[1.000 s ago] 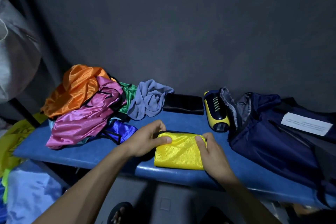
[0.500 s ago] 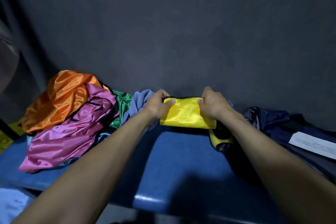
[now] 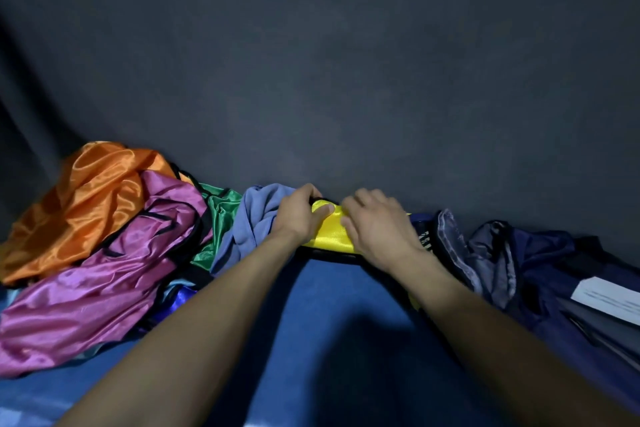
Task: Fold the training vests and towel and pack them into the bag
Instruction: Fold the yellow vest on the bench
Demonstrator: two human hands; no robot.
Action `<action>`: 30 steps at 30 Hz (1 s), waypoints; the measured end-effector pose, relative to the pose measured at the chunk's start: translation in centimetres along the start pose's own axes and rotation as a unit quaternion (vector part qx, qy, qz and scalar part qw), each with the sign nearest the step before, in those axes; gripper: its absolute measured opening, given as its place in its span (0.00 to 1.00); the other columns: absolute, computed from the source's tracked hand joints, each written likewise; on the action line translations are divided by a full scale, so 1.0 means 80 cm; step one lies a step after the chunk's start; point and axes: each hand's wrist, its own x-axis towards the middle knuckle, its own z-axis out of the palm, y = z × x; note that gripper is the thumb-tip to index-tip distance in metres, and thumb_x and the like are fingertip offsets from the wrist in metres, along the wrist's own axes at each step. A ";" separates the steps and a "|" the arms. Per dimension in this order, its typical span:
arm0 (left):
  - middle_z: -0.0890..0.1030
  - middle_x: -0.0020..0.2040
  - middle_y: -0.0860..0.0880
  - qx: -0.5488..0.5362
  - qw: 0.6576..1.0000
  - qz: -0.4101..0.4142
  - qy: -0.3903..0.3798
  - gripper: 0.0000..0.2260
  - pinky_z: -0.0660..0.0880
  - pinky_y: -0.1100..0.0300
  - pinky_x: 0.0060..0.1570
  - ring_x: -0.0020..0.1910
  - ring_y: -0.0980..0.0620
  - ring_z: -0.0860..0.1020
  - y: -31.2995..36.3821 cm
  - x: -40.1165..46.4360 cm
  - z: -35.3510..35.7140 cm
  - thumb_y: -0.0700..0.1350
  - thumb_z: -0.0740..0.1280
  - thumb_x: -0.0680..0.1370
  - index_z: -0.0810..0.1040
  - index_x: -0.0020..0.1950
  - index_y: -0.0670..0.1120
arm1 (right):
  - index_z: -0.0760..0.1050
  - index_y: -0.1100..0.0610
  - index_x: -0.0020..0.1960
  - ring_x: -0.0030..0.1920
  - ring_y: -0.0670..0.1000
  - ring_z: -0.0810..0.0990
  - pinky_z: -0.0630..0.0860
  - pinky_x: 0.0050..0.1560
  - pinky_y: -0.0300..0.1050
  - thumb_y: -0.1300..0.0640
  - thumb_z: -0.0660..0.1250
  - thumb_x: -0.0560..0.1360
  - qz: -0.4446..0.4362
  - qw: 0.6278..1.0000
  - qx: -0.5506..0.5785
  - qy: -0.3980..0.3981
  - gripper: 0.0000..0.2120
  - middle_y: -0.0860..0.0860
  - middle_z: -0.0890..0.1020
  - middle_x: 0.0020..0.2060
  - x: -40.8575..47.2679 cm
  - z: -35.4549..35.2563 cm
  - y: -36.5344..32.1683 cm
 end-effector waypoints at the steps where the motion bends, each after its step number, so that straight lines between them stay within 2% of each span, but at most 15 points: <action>1: 0.79 0.44 0.50 0.001 1.000 0.000 0.004 0.09 0.66 0.60 0.42 0.47 0.49 0.77 0.002 -0.002 0.000 0.47 0.74 0.78 0.75 0.49 0.48 | 0.75 0.55 0.66 0.60 0.61 0.76 0.74 0.59 0.57 0.45 0.52 0.83 -0.015 0.999 0.025 -0.024 0.21 0.55 0.78 0.60 -0.008 0.009 -0.006; 3: 0.79 0.43 0.50 0.026 1.000 0.001 0.005 0.09 0.68 0.58 0.42 0.46 0.48 0.77 0.008 -0.008 0.000 0.48 0.74 0.77 0.75 0.50 0.47 | 0.71 0.54 0.73 0.71 0.61 0.71 0.68 0.71 0.59 0.41 0.41 0.81 -0.006 0.996 0.061 -0.068 0.32 0.55 0.75 0.69 -0.023 0.030 -0.014; 5: 0.79 0.49 0.46 0.112 0.992 0.037 0.033 0.11 0.73 0.52 0.45 0.50 0.44 0.77 0.014 -0.018 0.000 0.49 0.71 0.78 0.75 0.54 0.45 | 0.67 0.54 0.76 0.76 0.60 0.66 0.62 0.76 0.59 0.42 0.37 0.81 0.016 0.994 0.082 -0.073 0.34 0.54 0.71 0.74 -0.031 0.044 -0.015; 7: 0.76 0.56 0.44 0.201 0.964 0.148 0.093 0.10 0.74 0.46 0.48 0.53 0.42 0.74 0.015 -0.033 0.001 0.48 0.68 0.80 0.76 0.57 0.45 | 0.68 0.54 0.76 0.77 0.60 0.64 0.60 0.77 0.59 0.42 0.37 0.81 0.024 0.993 0.091 -0.071 0.34 0.54 0.70 0.75 -0.031 0.046 -0.018; 8: 0.75 0.59 0.45 0.220 0.947 0.215 0.097 0.09 0.74 0.46 0.50 0.54 0.42 0.74 0.012 -0.040 0.002 0.48 0.65 0.80 0.77 0.59 0.46 | 0.68 0.54 0.75 0.77 0.60 0.64 0.60 0.77 0.59 0.43 0.37 0.81 0.025 0.993 0.092 -0.064 0.33 0.54 0.70 0.75 -0.030 0.046 -0.018; 10: 0.76 0.65 0.46 0.243 0.926 0.286 0.026 0.16 0.74 0.46 0.58 0.61 0.43 0.75 -0.004 -0.050 0.005 0.51 0.56 0.84 0.78 0.65 0.47 | 0.69 0.54 0.74 0.78 0.59 0.63 0.59 0.78 0.58 0.44 0.38 0.82 0.025 0.993 0.103 -0.053 0.31 0.54 0.69 0.76 -0.031 0.047 -0.017; 13: 0.70 0.77 0.46 0.258 0.937 0.229 -0.046 0.30 0.64 0.47 0.75 0.78 0.44 0.65 -0.030 -0.061 0.010 0.57 0.44 0.83 0.70 0.77 0.44 | 0.58 0.48 0.81 0.82 0.56 0.50 0.46 0.81 0.59 0.46 0.41 0.86 0.057 0.989 0.119 -0.072 0.25 0.50 0.57 0.82 -0.038 0.046 -0.019; 15: 0.66 0.79 0.45 0.250 0.944 0.206 -0.057 0.33 0.59 0.50 0.78 0.80 0.45 0.61 -0.032 -0.063 0.013 0.58 0.42 0.81 0.68 0.78 0.43 | 0.51 0.45 0.83 0.83 0.58 0.44 0.42 0.81 0.59 0.45 0.43 0.87 0.098 0.987 0.104 -0.071 0.25 0.48 0.50 0.83 -0.042 0.048 -0.024; 17: 0.65 0.80 0.46 0.240 0.950 0.187 -0.066 0.32 0.55 0.54 0.78 0.81 0.46 0.59 -0.028 -0.065 0.015 0.58 0.43 0.82 0.67 0.79 0.44 | 0.49 0.43 0.83 0.82 0.61 0.43 0.43 0.81 0.60 0.45 0.43 0.87 0.132 0.982 0.117 -0.075 0.25 0.47 0.47 0.83 -0.044 0.051 -0.028; 20: 0.65 0.80 0.48 0.207 0.963 0.163 -0.064 0.28 0.53 0.58 0.77 0.80 0.48 0.60 -0.029 -0.067 0.014 0.55 0.47 0.83 0.66 0.79 0.46 | 0.50 0.42 0.83 0.81 0.62 0.47 0.51 0.80 0.62 0.43 0.42 0.85 0.143 0.974 0.159 -0.080 0.26 0.46 0.49 0.83 -0.042 0.058 -0.027; 22: 0.65 0.80 0.48 0.203 0.963 0.166 -0.060 0.27 0.53 0.58 0.77 0.79 0.49 0.60 -0.034 -0.067 0.017 0.55 0.48 0.83 0.65 0.80 0.46 | 0.51 0.42 0.83 0.81 0.61 0.49 0.53 0.79 0.61 0.40 0.34 0.81 0.141 0.976 0.146 -0.076 0.32 0.46 0.50 0.83 -0.043 0.059 -0.027; 23: 0.65 0.80 0.48 0.206 0.962 0.169 -0.061 0.26 0.53 0.58 0.77 0.80 0.49 0.59 -0.036 -0.068 0.018 0.54 0.49 0.84 0.65 0.80 0.46 | 0.51 0.42 0.83 0.81 0.61 0.49 0.53 0.79 0.61 0.40 0.32 0.79 0.141 0.978 0.133 -0.078 0.34 0.46 0.51 0.83 -0.044 0.060 -0.028; 26: 0.61 0.81 0.48 0.210 0.959 0.166 -0.093 0.23 0.53 0.57 0.77 0.81 0.48 0.57 -0.028 -0.065 0.011 0.52 0.54 0.87 0.62 0.81 0.47 | 0.51 0.44 0.83 0.82 0.62 0.48 0.48 0.80 0.62 0.43 0.38 0.84 0.142 0.981 0.105 -0.084 0.28 0.48 0.51 0.83 -0.044 0.064 -0.033; 29: 0.62 0.81 0.48 0.213 0.953 0.192 -0.096 0.22 0.63 0.52 0.75 0.79 0.49 0.61 -0.012 -0.072 -0.006 0.51 0.57 0.86 0.64 0.80 0.47 | 0.55 0.48 0.83 0.82 0.63 0.48 0.41 0.79 0.65 0.44 0.30 0.79 0.136 0.988 0.033 -0.072 0.36 0.51 0.58 0.82 -0.038 0.059 -0.041; 30: 0.63 0.81 0.49 0.211 0.950 0.212 -0.088 0.22 0.67 0.50 0.73 0.78 0.49 0.64 -0.007 -0.077 -0.015 0.50 0.57 0.86 0.66 0.79 0.47 | 0.55 0.49 0.83 0.82 0.63 0.47 0.37 0.79 0.65 0.45 0.30 0.80 0.134 0.988 0.004 -0.078 0.35 0.51 0.58 0.82 -0.036 0.059 -0.042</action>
